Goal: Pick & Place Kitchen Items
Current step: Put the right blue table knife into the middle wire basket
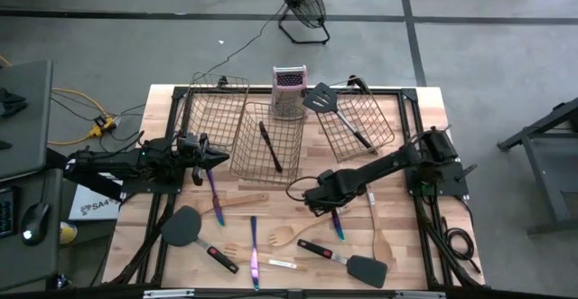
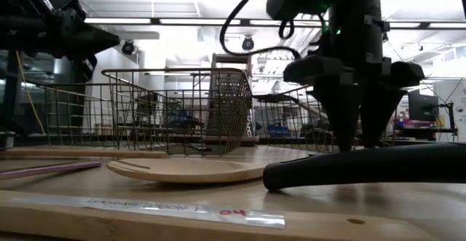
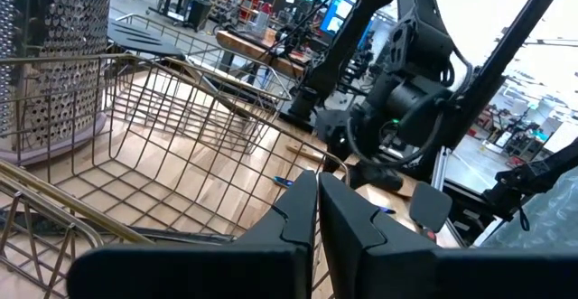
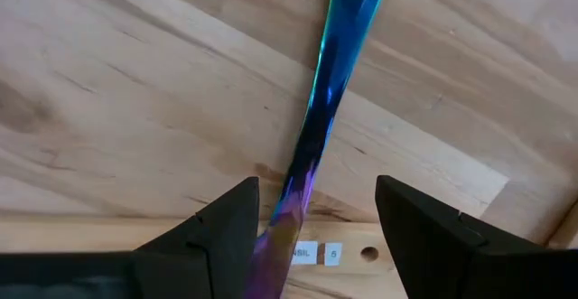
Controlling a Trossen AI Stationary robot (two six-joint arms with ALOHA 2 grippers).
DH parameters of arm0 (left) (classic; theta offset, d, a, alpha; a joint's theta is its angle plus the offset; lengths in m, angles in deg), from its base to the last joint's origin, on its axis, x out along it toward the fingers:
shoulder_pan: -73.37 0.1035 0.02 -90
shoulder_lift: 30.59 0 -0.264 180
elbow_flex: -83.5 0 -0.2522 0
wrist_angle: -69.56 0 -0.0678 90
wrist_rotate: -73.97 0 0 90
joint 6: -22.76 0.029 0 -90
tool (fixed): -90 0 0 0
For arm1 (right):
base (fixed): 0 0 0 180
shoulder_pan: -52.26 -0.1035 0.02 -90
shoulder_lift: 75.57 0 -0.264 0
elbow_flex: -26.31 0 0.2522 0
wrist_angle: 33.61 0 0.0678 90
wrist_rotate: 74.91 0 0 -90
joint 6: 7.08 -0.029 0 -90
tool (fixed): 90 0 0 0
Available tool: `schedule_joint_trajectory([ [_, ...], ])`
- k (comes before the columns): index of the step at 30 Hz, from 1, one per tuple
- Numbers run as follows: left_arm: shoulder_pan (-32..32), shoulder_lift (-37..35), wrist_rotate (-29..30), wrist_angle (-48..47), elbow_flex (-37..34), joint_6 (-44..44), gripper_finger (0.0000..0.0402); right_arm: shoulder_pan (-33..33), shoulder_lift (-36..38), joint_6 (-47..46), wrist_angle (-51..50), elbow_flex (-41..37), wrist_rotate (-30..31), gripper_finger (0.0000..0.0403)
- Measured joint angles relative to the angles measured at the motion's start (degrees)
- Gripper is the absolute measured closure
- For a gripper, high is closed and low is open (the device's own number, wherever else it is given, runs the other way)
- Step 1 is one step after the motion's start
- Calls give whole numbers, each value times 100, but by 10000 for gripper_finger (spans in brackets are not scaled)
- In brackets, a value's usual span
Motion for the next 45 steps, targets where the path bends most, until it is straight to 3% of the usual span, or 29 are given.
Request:
schedule_joint_trajectory([
  [22,1,0,0,0,0,-2,387,296,-524,-331,342,26,-915,194],
  [33,-1,0,0,0,0,-1,387,290,-542,-490,350,22,-1018,294],
  [45,-1,0,0,0,0,-2,387,281,-542,-433,302,17,-1003,369],
])
